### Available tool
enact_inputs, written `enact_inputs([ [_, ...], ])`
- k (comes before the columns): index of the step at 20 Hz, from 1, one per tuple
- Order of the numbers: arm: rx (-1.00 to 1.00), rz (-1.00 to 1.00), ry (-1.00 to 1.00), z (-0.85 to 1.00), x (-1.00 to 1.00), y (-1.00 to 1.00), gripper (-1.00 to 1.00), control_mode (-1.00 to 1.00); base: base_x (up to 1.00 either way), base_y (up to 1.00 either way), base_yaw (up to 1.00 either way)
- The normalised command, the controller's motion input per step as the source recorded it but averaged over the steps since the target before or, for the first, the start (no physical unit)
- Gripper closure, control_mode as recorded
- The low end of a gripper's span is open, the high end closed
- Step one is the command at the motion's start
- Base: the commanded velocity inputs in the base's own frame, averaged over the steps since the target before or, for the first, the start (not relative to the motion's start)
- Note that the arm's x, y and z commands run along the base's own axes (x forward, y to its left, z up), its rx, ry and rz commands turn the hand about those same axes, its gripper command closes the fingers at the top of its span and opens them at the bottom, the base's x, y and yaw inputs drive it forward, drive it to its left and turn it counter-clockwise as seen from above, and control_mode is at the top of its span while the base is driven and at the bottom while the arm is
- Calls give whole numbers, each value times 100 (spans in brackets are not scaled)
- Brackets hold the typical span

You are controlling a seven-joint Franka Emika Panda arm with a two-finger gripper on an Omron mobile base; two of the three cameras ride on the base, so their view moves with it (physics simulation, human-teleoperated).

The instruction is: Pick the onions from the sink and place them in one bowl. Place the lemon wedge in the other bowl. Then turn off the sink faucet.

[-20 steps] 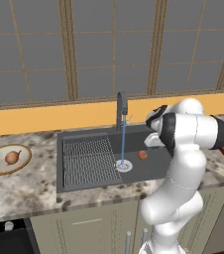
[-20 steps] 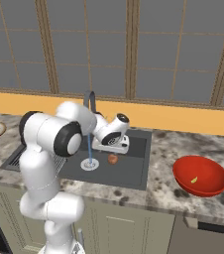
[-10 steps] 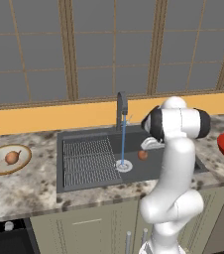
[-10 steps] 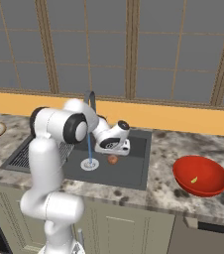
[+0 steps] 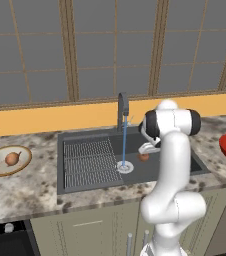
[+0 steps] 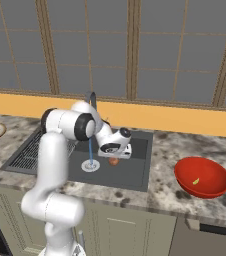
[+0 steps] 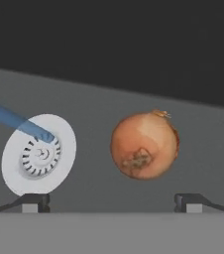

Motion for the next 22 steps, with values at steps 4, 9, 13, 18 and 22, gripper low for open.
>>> enact_inputs([
  [4,0,0,0,-28,50,0,-100,-100,0,0,0],
  [9,0,0,0,-27,46,0,-100,-100,0,0,0],
  [13,0,-1,1,-31,17,0,-100,-100,0,0,0],
  [18,0,-2,4,-20,0,-1,-100,-100,0,0,0],
  [22,0,-1,3,-25,0,0,-100,-100,0,0,0],
])
